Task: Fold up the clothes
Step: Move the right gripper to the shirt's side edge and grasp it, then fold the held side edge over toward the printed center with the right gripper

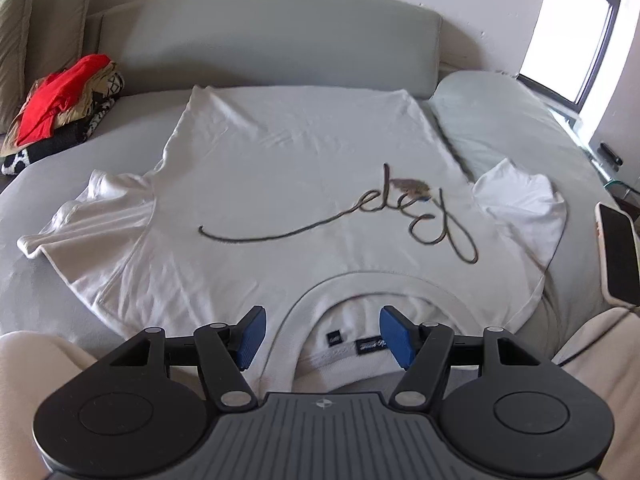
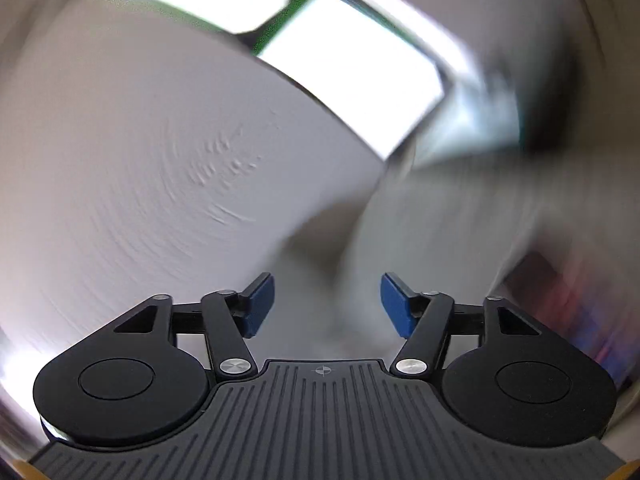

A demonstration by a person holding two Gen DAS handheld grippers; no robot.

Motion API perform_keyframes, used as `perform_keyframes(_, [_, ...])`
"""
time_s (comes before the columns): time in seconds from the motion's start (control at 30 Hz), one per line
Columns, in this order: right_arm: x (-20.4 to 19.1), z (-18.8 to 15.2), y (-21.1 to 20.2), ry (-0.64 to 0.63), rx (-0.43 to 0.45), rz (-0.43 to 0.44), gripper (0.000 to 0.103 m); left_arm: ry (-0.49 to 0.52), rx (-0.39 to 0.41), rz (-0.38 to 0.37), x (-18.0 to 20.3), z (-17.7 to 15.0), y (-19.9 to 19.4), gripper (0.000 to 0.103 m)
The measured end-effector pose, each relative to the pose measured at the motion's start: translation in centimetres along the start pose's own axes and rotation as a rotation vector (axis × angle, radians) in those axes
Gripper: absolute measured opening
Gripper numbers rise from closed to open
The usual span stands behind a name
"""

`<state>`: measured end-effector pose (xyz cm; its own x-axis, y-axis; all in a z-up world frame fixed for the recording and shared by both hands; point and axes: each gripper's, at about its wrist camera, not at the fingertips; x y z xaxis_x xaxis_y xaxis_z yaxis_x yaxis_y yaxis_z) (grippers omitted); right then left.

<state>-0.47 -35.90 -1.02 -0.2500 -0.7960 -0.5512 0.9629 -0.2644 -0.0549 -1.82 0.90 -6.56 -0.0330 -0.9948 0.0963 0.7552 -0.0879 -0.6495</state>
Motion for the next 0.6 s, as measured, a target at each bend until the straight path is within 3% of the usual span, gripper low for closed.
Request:
perform_keyframes(0.07, [-1.9,-1.4,1.9,-0.274,-0.074,-0.076,0.063,0.004,-0.033,0.021,-0.3,0.0,0.2,0.063])
perform_keyframes(0.1, [-2.0,-2.1,3.2,-0.325,-0.167,-0.070,0.054,0.003,-0.044,0.029,-0.6,0.1,0.3,0.063])
perform_keyframes(0.2, [-0.7,-3.9,6.3,-0.291,-0.371,-0.058,0.040,-0.018,-0.031,0.027,-1.2,0.1,-0.1,0.063])
perform_keyframes(0.3, [0.7,-5.2,7.8,-0.275,-0.446,-0.090,0.039,-0.024,-0.024,0.021,-1.4,0.0,-0.2,0.063])
perform_keyframes(0.53, [1.5,-6.9,8.8,-0.372,-0.528,-0.036,0.033,-0.036,-0.049,0.011,-1.3,-0.3,0.6,0.063])
perform_keyframes(0.57, [1.6,-7.1,9.2,-0.378,-0.535,-0.022,0.030,-0.036,-0.049,0.009,-1.2,-0.3,0.7,0.063])
perform_keyframes(0.6, [1.5,-7.2,9.6,-0.385,-0.545,-0.011,0.016,-0.035,-0.049,0.008,-1.2,-0.3,0.7,0.063])
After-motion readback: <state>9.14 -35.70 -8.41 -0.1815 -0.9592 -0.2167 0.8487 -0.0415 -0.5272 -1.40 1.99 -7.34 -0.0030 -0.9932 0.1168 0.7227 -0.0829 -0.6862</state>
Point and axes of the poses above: each gripper's, at about its wrist camera, not at the fingertips, and y roughly the way its jaws point, x to its right, z to its top, and after that the axes turned 9 degrees about x, right-handed
